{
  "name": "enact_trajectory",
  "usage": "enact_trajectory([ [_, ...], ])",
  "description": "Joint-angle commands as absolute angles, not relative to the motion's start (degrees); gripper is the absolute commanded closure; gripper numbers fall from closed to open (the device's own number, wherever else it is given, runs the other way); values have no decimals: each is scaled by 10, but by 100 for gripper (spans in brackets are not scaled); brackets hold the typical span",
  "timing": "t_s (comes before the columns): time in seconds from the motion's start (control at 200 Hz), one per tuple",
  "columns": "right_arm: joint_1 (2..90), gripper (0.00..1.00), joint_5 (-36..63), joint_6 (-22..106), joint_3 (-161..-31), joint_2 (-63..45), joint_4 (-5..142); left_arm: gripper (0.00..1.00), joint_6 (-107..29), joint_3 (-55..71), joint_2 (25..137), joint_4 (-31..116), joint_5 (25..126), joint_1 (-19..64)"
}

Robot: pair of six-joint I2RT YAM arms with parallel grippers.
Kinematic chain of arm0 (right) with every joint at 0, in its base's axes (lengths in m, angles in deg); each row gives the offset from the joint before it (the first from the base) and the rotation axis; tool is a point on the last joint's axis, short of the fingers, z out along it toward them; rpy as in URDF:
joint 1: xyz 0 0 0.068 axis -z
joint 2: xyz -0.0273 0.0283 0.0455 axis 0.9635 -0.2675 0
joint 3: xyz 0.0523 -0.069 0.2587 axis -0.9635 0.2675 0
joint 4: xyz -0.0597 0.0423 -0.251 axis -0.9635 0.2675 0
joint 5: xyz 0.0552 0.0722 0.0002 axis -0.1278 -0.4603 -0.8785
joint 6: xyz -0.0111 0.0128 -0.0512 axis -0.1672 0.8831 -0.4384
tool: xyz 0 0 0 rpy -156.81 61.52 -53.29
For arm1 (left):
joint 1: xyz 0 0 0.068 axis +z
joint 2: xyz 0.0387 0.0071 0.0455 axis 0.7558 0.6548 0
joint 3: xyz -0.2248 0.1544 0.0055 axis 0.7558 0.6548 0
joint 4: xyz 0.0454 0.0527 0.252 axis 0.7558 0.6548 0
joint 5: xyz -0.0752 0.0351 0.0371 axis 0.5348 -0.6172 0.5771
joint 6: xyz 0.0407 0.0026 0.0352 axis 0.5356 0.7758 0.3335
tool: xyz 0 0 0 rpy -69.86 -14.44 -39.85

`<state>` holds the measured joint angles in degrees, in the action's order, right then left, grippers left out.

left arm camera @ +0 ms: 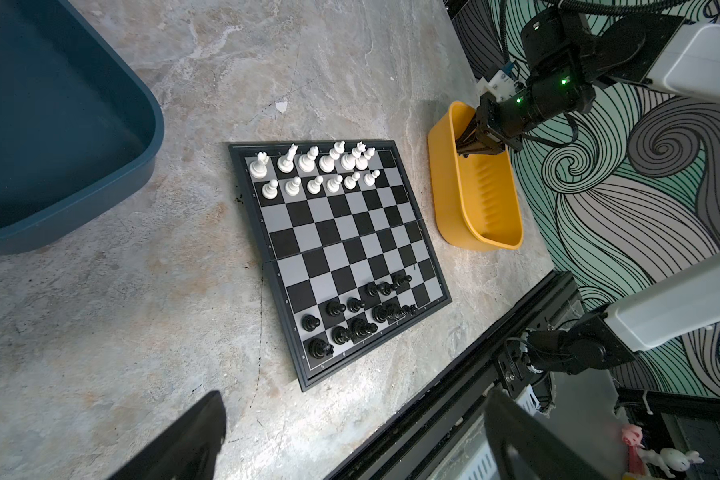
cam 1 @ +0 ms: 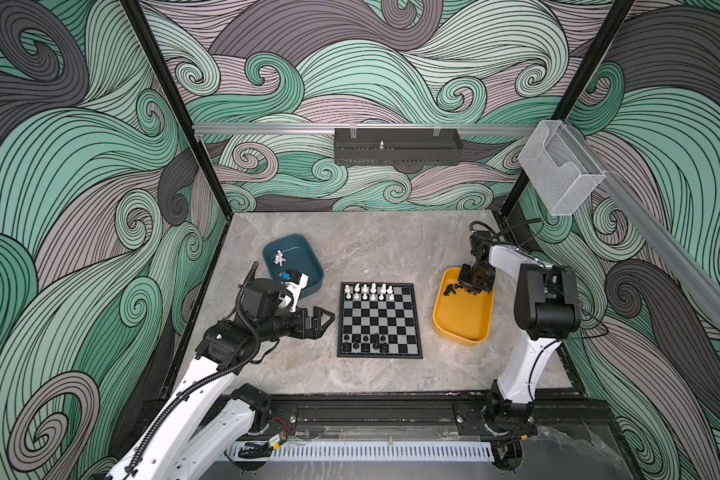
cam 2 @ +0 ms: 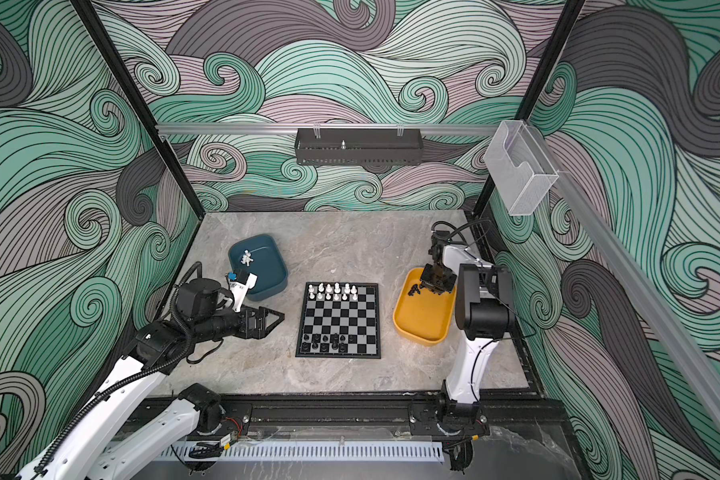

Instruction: Set up the chess pieces on the board

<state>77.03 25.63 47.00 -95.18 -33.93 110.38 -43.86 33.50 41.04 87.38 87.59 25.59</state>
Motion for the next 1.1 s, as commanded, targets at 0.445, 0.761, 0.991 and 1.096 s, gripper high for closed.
enact_trajectory([
  [0.445,722,84,204,501,-798,-215,1099,2,-440,335,407,866,883,260],
  [0.761,722,71,210,492,-819,-256,1099,1,-440,335,410,867,881,260],
  [0.991,723,69,231,479,-833,-260,1107,1,-439,336,411,867,881,260],
  [1.096,723,70,233,475,-841,-272,1110,1,-439,336,410,867,881,260],
])
